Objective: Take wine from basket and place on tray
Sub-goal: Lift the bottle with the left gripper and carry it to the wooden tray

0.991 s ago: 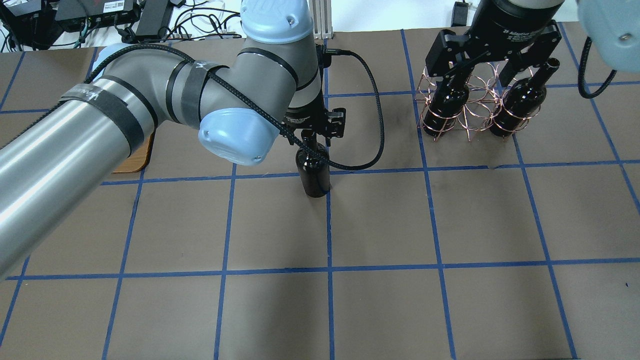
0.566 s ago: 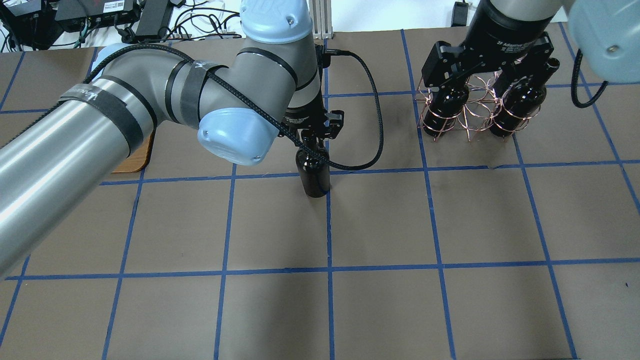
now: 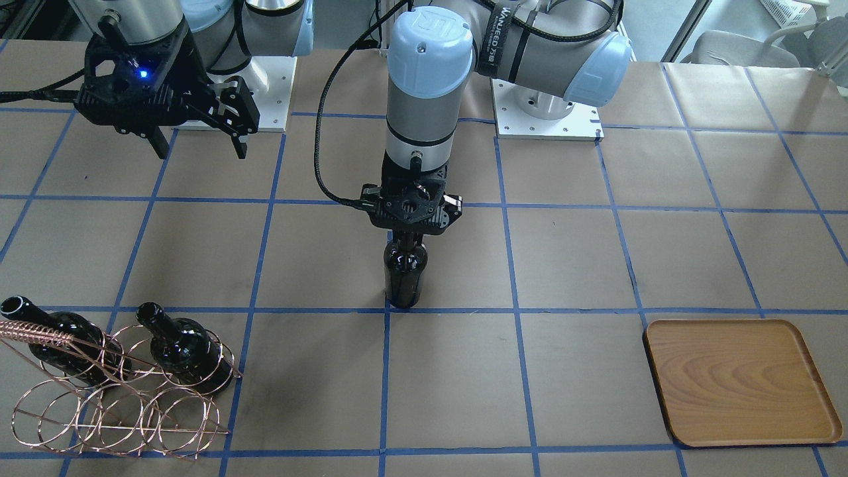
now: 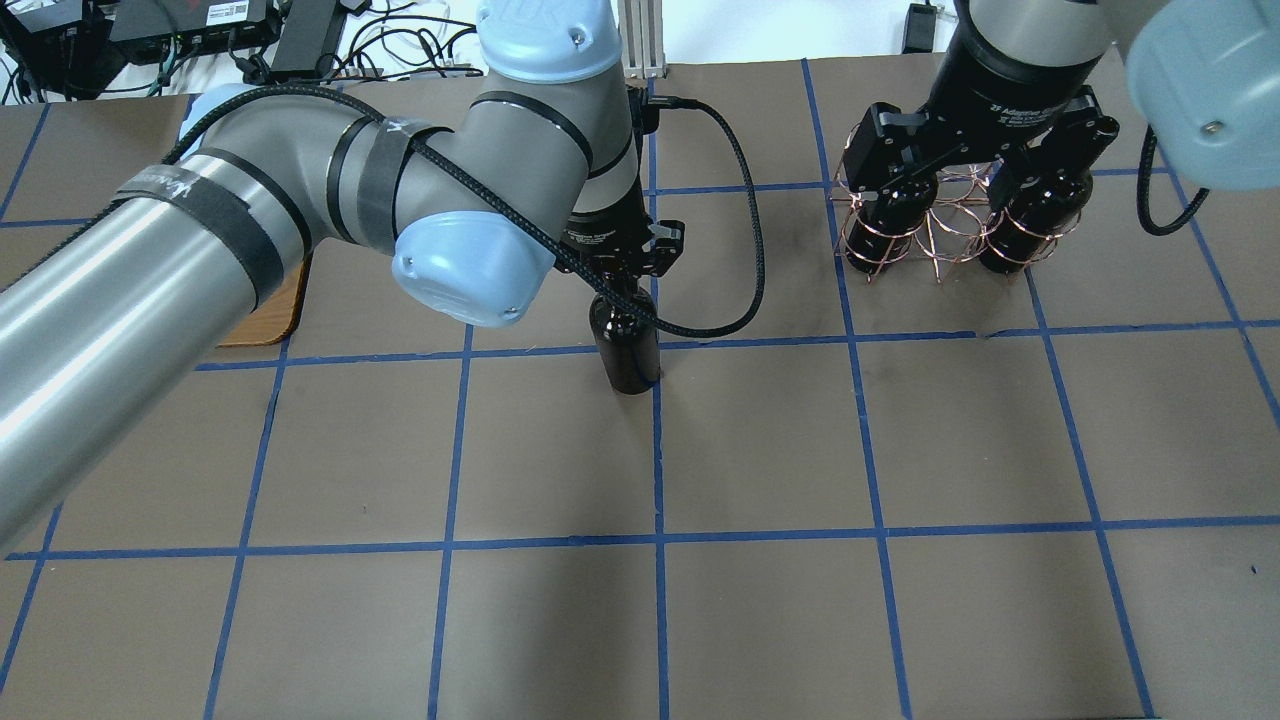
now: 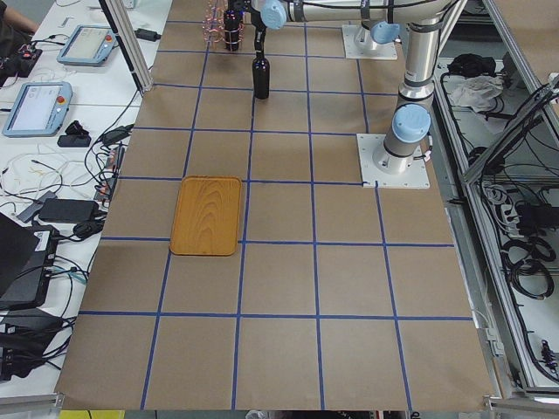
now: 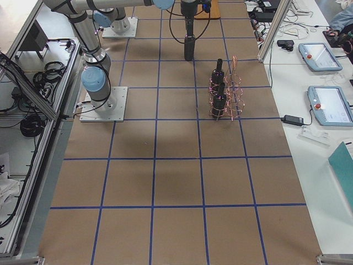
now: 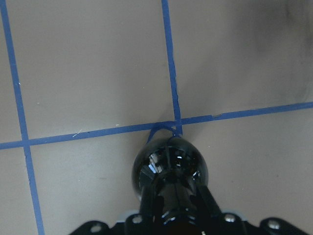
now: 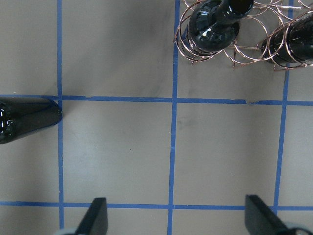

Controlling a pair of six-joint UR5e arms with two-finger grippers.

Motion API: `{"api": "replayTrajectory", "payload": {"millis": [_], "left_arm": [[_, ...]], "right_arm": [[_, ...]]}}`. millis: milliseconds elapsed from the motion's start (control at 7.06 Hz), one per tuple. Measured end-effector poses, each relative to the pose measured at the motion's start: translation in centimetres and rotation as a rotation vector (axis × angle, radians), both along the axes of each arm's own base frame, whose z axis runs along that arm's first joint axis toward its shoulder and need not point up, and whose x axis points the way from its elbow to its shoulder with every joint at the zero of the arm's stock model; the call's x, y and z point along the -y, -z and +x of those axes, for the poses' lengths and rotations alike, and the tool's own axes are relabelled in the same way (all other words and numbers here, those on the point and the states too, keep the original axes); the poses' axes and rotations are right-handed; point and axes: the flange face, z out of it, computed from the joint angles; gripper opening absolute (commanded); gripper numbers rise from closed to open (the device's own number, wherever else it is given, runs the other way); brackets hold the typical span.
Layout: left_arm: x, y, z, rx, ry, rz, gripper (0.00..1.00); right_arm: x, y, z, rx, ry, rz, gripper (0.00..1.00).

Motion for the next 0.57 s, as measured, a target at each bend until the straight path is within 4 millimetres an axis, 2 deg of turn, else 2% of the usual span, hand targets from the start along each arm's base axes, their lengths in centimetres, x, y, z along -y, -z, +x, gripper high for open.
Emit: {"api": "replayTrajectory", "payload": {"millis": [142,283,425,566], "left_arm": [[0.2,-1.0,0.6,0.006,0.026,-0.016,0.0],[1.2,-2.4,2.4,0.016,0.057,-0.029,0.0],[3.0,-4.0,5.7,0.028,0.084,-0.027,0.0],[5.2,-5.8,10.1,0.04,0.11,-0.024,0.0]], "right_arm": [[-0.4,-0.6,0.0,0.004,0.003,-0.009,1.0],[-0.4,-1.3,0.1,0.011,0.004,-0.023,1.0],[-0.1,-2.0,0.1,0.02,0.004,-0.039,1.0],[0.2,-2.2,0.2,0.024,0.004,-0.048,1.0]]}}
